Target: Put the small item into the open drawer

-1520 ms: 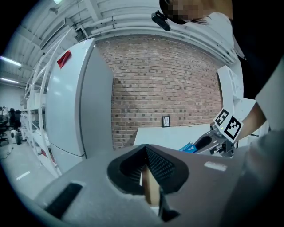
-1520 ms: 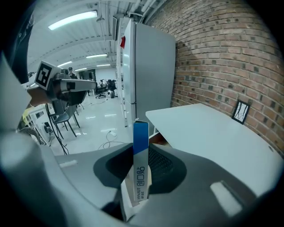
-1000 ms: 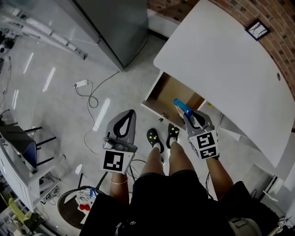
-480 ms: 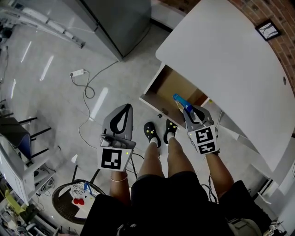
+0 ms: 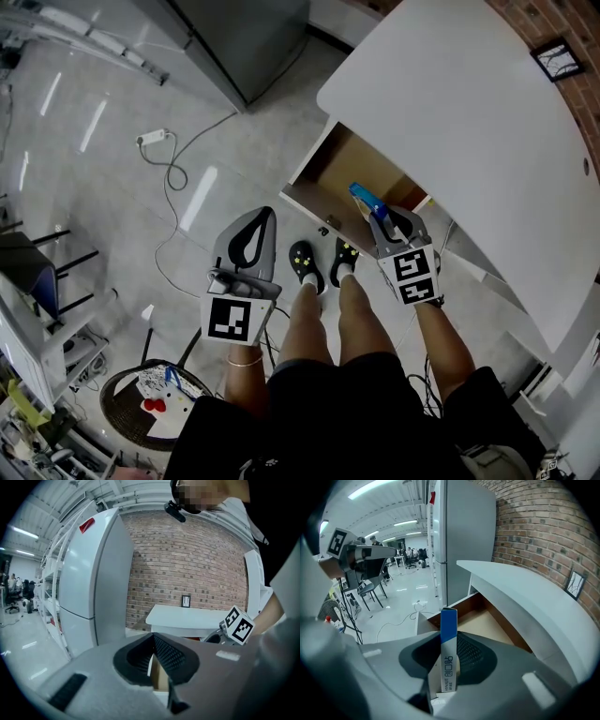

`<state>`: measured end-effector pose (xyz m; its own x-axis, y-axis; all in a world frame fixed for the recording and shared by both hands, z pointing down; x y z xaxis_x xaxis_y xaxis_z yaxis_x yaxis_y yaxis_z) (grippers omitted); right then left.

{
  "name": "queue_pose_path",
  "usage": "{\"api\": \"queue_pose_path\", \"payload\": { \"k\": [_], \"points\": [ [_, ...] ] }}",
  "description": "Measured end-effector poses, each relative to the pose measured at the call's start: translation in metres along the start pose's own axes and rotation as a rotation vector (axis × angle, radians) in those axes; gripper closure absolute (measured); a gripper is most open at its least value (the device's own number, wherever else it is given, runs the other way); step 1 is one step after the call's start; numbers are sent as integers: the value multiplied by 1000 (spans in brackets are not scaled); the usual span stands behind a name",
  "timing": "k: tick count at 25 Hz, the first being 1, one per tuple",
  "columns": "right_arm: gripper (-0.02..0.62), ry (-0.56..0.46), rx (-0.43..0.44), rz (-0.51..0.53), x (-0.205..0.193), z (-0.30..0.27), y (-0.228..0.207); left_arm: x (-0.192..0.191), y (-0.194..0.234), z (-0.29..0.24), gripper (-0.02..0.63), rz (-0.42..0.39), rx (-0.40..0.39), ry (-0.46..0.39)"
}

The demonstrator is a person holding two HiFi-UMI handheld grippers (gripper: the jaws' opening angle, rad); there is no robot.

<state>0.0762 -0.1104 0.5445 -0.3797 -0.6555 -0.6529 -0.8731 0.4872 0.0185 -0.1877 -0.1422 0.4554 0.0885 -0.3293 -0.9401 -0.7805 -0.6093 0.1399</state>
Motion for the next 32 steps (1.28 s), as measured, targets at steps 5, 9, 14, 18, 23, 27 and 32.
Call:
{"api": "queue_pose_path", "payload": {
  "k": [5, 9, 14, 18, 23, 27, 32],
  "points": [
    [492, 22, 14, 7, -5, -14, -3, -5, 2, -9, 615, 11, 12, 4],
    [492, 37, 24, 8, -8, -24, -5, -9, 6, -13, 615, 24, 34, 6],
    [492, 59, 33, -2, -16, -38, -7, -14, 6, -17, 615, 25, 38, 11],
    [492, 82, 42, -1, -22, -48, -8, -17, 5, -18, 615, 29, 41, 19],
    [492, 110, 56, 13, -27, -59, -10, -19, 6, -18, 615, 33, 58, 24],
    [492, 128, 68, 25, -30, -67, -12, -21, 7, -19, 615, 34, 77, 23],
    [492, 161, 87, 47, -35, -77, -11, -24, 6, -17, 615, 43, 93, 23]
  ]
}}
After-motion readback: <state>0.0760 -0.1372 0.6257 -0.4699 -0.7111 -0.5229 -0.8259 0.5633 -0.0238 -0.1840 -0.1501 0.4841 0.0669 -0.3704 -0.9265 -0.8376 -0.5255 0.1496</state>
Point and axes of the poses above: the fingertips, and each gripper's own axes: z backward along the fingers, y to its left, x out of its top, the point moved 9 cm from there along z, backward along the fingers, and after that the axes turned 1 degree about z, right-handed, at the moved point
